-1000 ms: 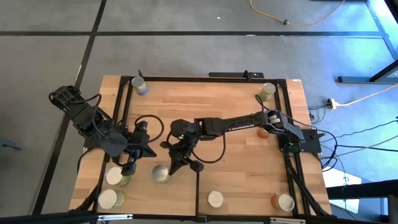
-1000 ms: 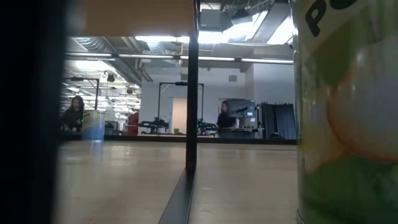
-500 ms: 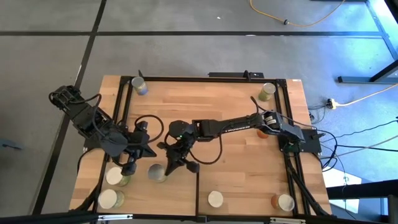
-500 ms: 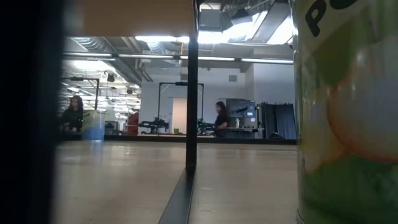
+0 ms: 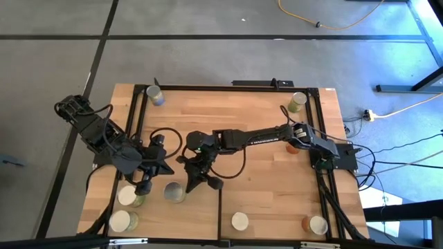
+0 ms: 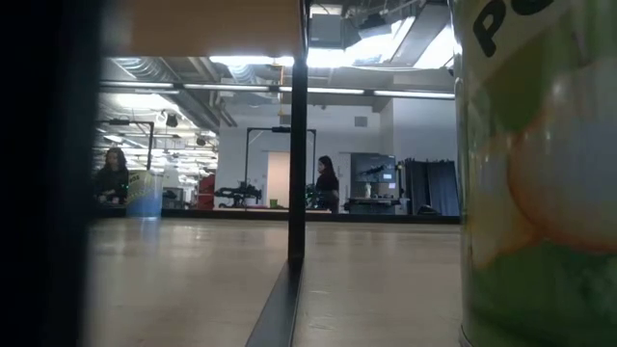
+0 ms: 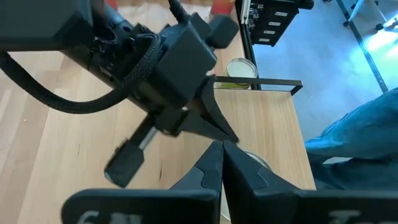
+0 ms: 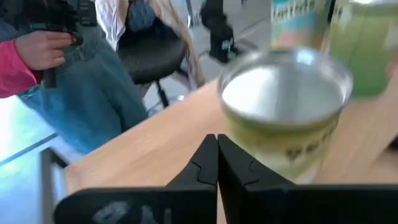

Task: Pick and place cans onto a shelf
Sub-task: Put the canned peaches on the shelf, then put the canned peas on the shelf

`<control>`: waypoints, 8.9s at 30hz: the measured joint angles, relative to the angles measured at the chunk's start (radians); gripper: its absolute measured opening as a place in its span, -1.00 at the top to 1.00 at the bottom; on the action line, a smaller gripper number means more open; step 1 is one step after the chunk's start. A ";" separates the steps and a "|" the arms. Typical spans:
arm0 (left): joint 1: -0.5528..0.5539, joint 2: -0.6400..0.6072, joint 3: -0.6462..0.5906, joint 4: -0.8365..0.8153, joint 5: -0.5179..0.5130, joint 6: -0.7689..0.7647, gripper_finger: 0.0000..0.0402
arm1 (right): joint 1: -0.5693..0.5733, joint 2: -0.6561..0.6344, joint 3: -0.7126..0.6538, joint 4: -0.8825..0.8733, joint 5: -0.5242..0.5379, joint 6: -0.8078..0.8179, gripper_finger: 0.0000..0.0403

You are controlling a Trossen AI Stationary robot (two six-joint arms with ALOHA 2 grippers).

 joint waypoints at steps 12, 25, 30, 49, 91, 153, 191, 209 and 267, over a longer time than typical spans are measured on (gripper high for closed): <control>0.000 0.000 0.000 -0.002 0.000 0.001 1.00 | 0.000 0.010 0.010 -0.101 0.068 -0.055 1.00; 0.000 0.000 0.000 -0.002 0.000 0.001 1.00 | 0.000 0.008 0.010 -0.031 0.074 -0.078 1.00; 0.000 0.000 0.000 -0.001 0.000 0.001 1.00 | 0.002 0.035 0.010 0.061 0.044 -0.050 1.00; 0.000 0.000 0.000 -0.001 -0.003 0.001 1.00 | 0.008 0.085 0.009 0.261 0.033 0.008 1.00; 0.000 0.000 0.000 -0.001 -0.004 0.002 1.00 | 0.028 0.165 0.008 0.499 0.097 0.082 1.00; 0.104 -0.226 0.001 -0.445 -0.640 -0.425 1.00 | 0.061 -0.337 0.198 -0.559 0.887 -0.082 0.99; 0.648 -0.549 -0.329 -0.517 -0.670 -0.459 1.00 | 0.072 -0.359 0.198 -0.627 0.970 0.001 0.96; 0.693 -0.530 -0.450 -0.337 -0.495 -0.253 0.83 | -0.011 -0.362 0.198 -0.711 0.970 -0.021 0.95; 1.604 0.229 -0.266 -0.272 0.208 0.383 0.79 | -0.109 -0.436 0.198 -0.751 0.950 0.003 0.95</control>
